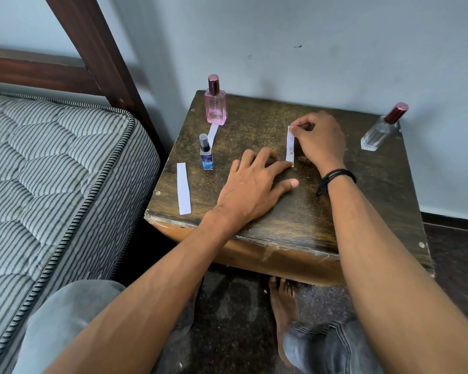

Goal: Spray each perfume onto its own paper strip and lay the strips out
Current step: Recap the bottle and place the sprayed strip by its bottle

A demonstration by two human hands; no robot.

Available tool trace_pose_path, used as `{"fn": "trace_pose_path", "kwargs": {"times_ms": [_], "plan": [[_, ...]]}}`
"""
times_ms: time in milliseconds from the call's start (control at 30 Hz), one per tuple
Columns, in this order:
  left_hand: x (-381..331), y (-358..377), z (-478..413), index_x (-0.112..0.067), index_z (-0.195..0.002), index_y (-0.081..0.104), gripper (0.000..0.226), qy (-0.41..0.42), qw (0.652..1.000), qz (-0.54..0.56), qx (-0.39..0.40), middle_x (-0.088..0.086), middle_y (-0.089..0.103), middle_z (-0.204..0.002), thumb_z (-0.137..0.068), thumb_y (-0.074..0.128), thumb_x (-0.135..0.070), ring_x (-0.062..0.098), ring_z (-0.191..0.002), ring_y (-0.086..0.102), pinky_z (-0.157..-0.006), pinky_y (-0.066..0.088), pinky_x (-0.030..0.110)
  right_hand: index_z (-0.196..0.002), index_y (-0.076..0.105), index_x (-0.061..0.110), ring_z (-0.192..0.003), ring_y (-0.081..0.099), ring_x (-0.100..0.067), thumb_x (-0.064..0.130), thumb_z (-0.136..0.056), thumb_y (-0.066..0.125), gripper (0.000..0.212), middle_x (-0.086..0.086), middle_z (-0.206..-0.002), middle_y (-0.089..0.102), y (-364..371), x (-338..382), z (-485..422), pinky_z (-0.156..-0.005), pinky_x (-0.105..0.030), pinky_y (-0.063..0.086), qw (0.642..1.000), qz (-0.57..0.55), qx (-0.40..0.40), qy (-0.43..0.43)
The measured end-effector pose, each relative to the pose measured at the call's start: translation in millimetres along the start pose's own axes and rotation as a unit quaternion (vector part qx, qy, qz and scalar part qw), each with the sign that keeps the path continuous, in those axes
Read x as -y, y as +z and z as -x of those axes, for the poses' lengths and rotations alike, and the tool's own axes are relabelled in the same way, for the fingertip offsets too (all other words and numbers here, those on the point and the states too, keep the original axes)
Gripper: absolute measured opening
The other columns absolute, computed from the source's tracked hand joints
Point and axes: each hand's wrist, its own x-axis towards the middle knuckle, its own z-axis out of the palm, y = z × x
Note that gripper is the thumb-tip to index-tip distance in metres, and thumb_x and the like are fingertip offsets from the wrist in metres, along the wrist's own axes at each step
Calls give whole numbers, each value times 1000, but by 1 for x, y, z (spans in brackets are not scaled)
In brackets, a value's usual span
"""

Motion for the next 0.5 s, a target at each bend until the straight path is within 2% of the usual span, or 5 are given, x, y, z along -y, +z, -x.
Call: {"fn": "trace_pose_path", "kwargs": {"times_ms": [333, 500], "plan": [[1, 0, 0, -33, -139, 55, 52, 0, 1000, 9, -3, -6, 47, -135, -99, 42, -63, 24, -119, 40, -100, 36, 42, -93, 77, 30, -90, 57, -5, 35, -91, 67, 11, 11, -106, 67, 1, 0, 0, -75, -27, 39, 1000, 8, 0, -4], [2, 0, -1, -34, -140, 54, 52, -1, 1000, 22, -1, -6, 46, -136, -99, 42, -63, 24, -120, 39, -102, 36, 41, -88, 76, 33, -92, 63, -5, 35, -90, 67, 9, 13, -102, 71, -1, 2, 1, -72, -26, 44, 999, -47, -5, 13]]}}
